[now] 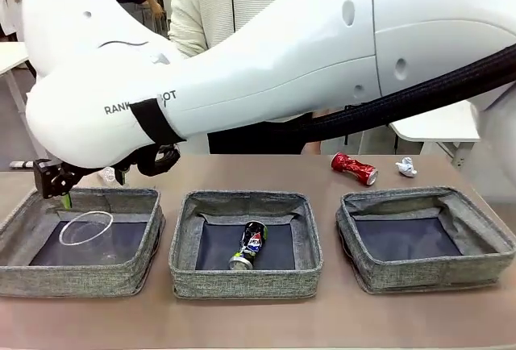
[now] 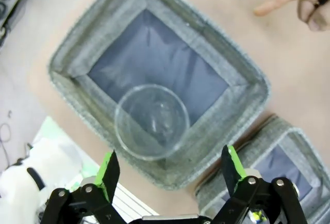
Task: Sort the waste into the appropriate baskets.
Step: Place the picked waste into the Fabric basket indicated by the person.
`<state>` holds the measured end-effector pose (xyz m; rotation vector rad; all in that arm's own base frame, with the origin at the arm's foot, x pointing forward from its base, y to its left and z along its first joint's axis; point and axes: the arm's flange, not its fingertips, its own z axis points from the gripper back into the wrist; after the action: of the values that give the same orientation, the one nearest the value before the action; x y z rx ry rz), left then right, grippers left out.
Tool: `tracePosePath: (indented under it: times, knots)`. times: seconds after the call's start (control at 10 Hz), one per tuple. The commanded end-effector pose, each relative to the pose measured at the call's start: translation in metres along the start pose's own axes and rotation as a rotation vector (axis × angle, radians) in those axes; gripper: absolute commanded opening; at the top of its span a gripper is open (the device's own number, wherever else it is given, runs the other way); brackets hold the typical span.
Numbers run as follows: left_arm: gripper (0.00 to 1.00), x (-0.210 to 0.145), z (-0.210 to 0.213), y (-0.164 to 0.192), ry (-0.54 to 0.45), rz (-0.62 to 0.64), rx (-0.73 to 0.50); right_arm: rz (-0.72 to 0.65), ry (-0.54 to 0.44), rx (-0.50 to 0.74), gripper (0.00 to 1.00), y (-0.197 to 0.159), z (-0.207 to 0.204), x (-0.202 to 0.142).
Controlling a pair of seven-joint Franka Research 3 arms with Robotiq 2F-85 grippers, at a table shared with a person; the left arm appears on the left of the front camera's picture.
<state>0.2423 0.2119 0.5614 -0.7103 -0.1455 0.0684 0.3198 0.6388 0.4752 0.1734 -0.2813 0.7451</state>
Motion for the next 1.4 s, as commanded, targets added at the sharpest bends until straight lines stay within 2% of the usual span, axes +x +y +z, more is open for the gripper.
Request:
tracePosePath:
  times: [0.0, 0.3, 0.4, 0.5, 0.7, 0.8, 0.9, 1.0, 1.1, 1.3]
  knots:
    - [1.00, -0.002, -0.001, 0.002, -0.013, -0.012, 0.001, -0.047, -0.007, -0.047, 1.00, -0.008, 0.010, -0.018]
    - [1.00, 0.000, 0.000, 0.000, 0.000, 0.000, 0.000, -0.126, -0.039, -0.005, 1.00, -0.048, 0.045, -0.040]
    - [1.00, 0.001, 0.007, -0.013, -0.069, -0.064, -0.092, -0.170, -0.067, 0.024, 1.00, -0.070, 0.068, -0.055]
    - [1.00, 0.009, -0.011, -0.024, -0.046, -0.121, -0.198, -0.217, -0.085, 0.051, 1.00, -0.092, 0.092, -0.080]
    - [1.00, 0.021, -0.071, -0.057, 0.071, -0.256, -0.440, -0.370, -0.109, 0.088, 1.00, -0.134, 0.137, -0.158]
    - [1.00, 0.019, -0.093, -0.073, 0.121, -0.325, -0.528, -0.487, -0.150, 0.112, 1.00, -0.153, 0.153, -0.196]
    - [1.00, 0.016, -0.111, -0.086, 0.183, -0.356, -0.557, -0.588, -0.150, 0.068, 1.00, -0.157, 0.167, -0.224]
    - [1.00, 0.014, -0.129, -0.094, 0.219, -0.312, -0.529, -0.656, -0.104, -0.020, 1.00, -0.148, 0.175, -0.231]
    - [1.00, 0.019, -0.103, -0.084, 0.100, -0.306, -0.503, -0.511, -0.107, 0.075, 1.00, -0.152, 0.151, -0.175]
    - [1.00, 0.019, -0.103, -0.084, 0.100, -0.306, -0.503, -0.511, -0.107, 0.075, 1.00, -0.152, 0.151, -0.175]
